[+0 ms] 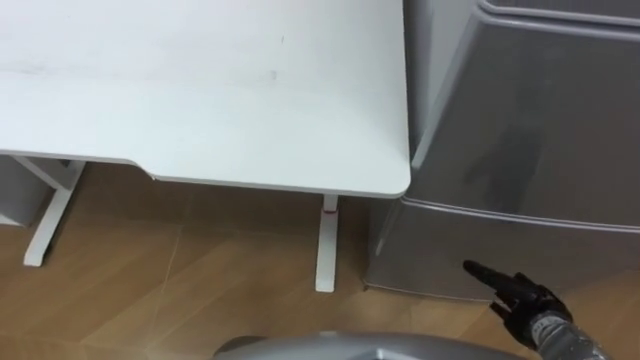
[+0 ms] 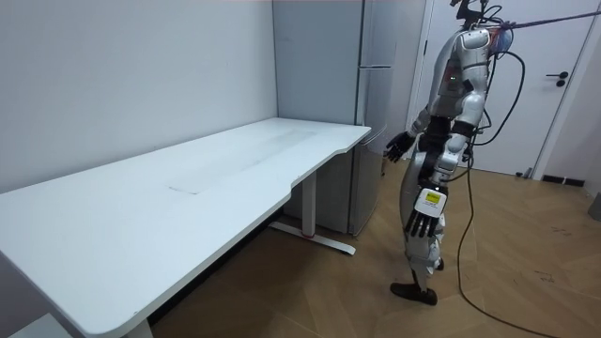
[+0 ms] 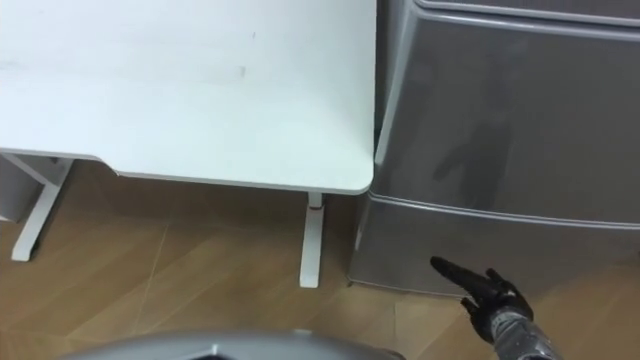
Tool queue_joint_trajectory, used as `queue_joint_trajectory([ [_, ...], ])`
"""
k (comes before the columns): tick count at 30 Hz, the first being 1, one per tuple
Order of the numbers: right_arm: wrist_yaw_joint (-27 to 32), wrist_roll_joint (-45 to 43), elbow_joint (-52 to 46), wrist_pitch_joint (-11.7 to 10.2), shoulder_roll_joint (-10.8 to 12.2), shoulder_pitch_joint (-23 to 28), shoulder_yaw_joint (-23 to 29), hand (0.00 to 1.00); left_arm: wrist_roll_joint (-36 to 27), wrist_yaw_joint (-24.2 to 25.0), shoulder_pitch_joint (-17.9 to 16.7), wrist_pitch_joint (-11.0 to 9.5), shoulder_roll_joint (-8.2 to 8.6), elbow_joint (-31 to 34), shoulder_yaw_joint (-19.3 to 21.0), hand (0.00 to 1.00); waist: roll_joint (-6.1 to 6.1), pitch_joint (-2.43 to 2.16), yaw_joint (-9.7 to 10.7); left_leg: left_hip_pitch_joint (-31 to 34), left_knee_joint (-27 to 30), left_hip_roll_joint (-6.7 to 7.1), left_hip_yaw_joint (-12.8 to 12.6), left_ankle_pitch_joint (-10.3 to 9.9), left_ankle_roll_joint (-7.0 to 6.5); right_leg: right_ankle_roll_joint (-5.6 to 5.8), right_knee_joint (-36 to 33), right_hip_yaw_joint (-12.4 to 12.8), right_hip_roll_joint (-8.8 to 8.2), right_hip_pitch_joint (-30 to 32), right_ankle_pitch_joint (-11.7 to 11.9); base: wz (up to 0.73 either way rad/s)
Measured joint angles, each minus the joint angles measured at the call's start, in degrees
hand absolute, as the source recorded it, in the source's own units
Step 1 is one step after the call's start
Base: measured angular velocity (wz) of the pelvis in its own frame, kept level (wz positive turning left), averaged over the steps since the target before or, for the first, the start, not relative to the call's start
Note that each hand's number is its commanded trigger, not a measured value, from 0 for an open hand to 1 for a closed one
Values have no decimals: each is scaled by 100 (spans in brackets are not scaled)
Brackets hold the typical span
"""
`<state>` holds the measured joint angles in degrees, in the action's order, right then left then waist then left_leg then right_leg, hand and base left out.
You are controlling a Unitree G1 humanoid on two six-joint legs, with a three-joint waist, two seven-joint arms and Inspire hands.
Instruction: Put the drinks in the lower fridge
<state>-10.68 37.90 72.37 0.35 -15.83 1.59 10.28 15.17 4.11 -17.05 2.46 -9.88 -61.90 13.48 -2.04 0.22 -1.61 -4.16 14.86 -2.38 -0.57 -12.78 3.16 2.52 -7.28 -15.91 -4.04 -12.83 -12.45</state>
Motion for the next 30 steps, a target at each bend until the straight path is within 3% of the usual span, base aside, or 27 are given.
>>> queue_joint_trajectory([
  [7,14,-572,351,106,92,384,-2,0,9,15,3,15,-20,-43,6,0,-40,-5,-32,38,80,9,17,-14,-22,-2,24,25,2,16,-7,3],
  [15,11,-1337,423,220,216,640,-172,0,65,52,64,146,-31,-149,33,0,55,-14,-9,53,46,-4,-63,-22,-35,-4,-44,137,-1,108,-11,-6],
  [25,-337,-1318,591,350,281,868,-140,0,20,50,300,281,-15,-245,93,0,71,-22,152,98,37,-10,-114,-29,-44,-6,-67,202,-2,203,-10,-1],
  [30,-451,-1375,622,354,283,903,-53,0,20,38,524,264,-15,-240,96,0,77,-22,163,38,-36,-13,-231,-31,-48,-4,-68,383,-4,249,-12,-13],
])
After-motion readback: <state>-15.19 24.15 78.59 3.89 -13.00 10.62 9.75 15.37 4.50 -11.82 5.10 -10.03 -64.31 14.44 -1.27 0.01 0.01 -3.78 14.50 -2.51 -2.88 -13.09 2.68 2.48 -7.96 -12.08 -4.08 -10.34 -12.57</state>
